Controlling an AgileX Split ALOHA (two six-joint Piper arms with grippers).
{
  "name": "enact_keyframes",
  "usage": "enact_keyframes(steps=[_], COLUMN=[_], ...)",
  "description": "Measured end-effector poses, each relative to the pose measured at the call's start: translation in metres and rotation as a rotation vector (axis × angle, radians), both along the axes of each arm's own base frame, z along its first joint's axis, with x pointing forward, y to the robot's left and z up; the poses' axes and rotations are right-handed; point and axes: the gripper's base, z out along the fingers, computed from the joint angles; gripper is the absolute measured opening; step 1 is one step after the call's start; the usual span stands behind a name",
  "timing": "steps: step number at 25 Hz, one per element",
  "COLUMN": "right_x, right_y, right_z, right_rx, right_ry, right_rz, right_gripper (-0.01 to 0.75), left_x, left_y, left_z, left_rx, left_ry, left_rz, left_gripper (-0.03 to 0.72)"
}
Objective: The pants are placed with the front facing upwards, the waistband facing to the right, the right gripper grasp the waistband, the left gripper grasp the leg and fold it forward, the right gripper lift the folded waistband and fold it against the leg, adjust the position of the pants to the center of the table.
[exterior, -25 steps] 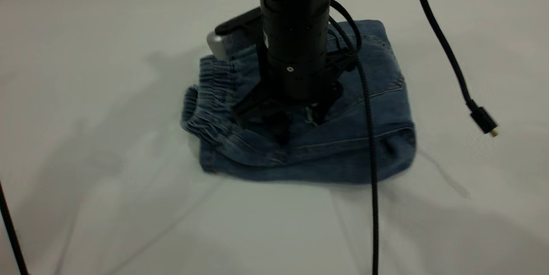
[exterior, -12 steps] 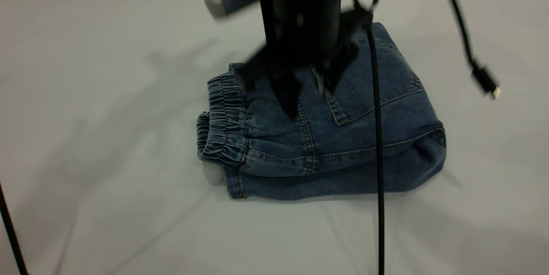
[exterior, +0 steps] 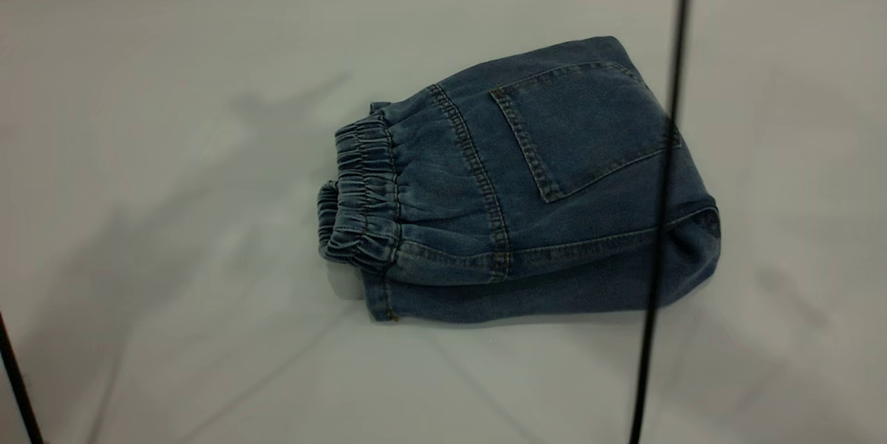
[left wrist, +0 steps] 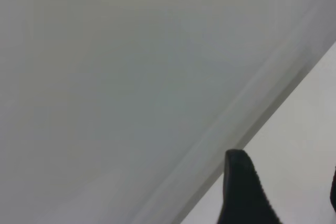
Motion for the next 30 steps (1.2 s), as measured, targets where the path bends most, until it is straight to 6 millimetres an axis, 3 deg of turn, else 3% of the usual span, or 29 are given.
enact_keyframes(steps=[9, 14, 16, 20, 23, 30], right_x=[-0.091, -0.146, -0.166, -0.196, -0.212, -0.245], right_y=[-0.071, -0.113, -0.129, -0.153, -0.163, -0.184], right_z=[0.118, 0.154, 0.155, 0.133, 0.108, 0.029], right_rx=[0.207, 0.316, 0.325, 0.333, 0.378, 0.428], right_ry=[-0.245, -0.402, -0.444, -0.455, -0.481, -0.453], right_rz=[0.026, 0.08, 0.101, 0.114, 0.12, 0.135], right_gripper=[0.366, 0.366, 0.366, 0.366, 0.366, 0.366], left_x=[-0.045, -0.08, -0.093, -0.124, -0.151, -0.215], left_y=[0.011, 0.017, 0.021, 0.03, 0.038, 0.062], left_z=[0.036, 0.048, 0.049, 0.035, 0.024, -0.005], left_rx=[-0.04, -0.012, -0.008, 0.014, 0.02, -0.052], left_ry=[-0.034, 0.023, 0.083, 0.251, 0.308, 0.3], left_rz=[-0.043, -0.105, -0.109, -0.107, -0.115, -0.047], left_gripper=[0.378, 0.378, 0.378, 0.378, 0.378, 0.378])
